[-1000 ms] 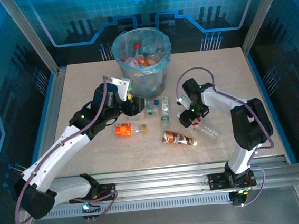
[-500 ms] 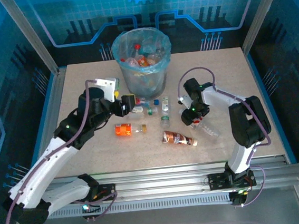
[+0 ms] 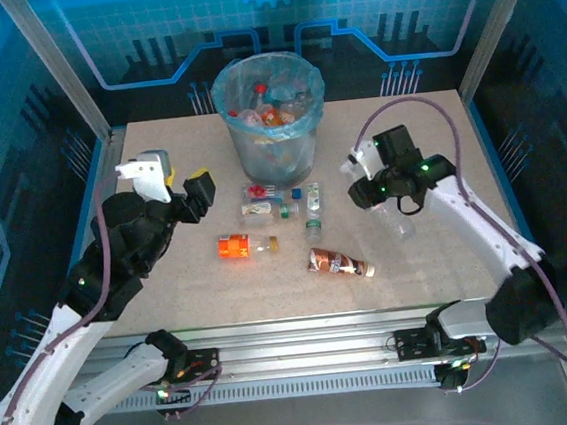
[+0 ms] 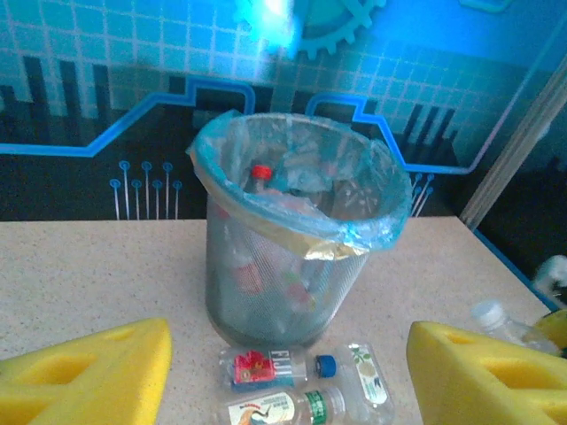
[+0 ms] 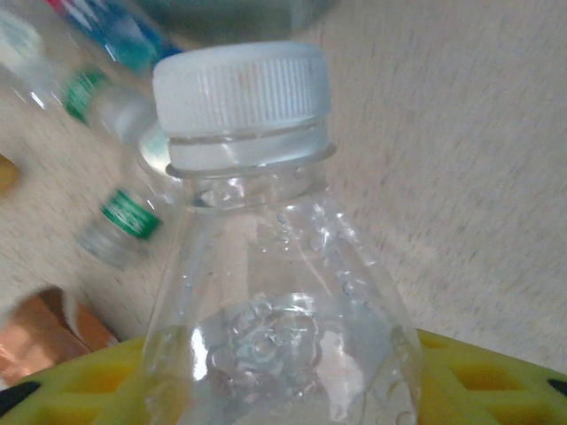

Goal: Put the plastic bottles in the bin

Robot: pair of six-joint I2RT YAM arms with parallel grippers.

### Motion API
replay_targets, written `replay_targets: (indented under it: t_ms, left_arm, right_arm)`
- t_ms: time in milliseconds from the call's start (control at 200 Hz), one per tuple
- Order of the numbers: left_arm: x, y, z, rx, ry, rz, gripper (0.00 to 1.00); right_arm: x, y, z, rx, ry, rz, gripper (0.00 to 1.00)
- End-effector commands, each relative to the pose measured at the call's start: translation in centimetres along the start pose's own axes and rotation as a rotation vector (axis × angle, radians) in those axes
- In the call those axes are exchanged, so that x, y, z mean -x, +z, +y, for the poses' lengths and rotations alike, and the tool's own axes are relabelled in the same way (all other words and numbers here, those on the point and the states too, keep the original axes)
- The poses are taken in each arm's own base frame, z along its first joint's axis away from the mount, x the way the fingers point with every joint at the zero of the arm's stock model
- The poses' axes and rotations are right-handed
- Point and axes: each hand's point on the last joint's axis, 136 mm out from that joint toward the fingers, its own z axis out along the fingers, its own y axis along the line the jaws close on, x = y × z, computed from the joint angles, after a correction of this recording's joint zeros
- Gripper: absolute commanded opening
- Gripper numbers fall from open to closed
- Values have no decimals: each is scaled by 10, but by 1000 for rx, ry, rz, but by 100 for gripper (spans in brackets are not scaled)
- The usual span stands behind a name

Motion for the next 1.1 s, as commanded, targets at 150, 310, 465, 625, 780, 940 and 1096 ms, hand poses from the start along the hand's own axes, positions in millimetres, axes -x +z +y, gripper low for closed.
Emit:
replay_targets:
  t_ms: [150, 310, 465, 625, 780, 940, 1096]
  left_arm:
    - [24, 16, -7, 22, 6, -56, 71]
    - [22, 27, -13, 8, 1, -46, 71]
    - [17, 25, -6, 37, 13, -39, 71]
    - [15, 15, 7, 83, 17, -58, 71]
    - [8, 9, 22, 139, 30, -66, 72]
    - [4, 8, 29, 170, 51, -61, 72]
    - [1, 8, 33, 181, 58, -56, 73]
  right_arm:
    - [132, -118, 67, 88, -187, -586, 56]
    - [201, -175, 104, 124, -293, -842, 55]
    - [259, -197, 121, 118, -352, -1047, 54]
    - [307, -167, 117, 32, -360, -1110, 55]
    - [340, -102, 97, -21, -303, -1055, 55]
    - [353, -32, 76, -27, -248, -974, 55]
    - [348, 18, 56, -93, -218, -861, 57]
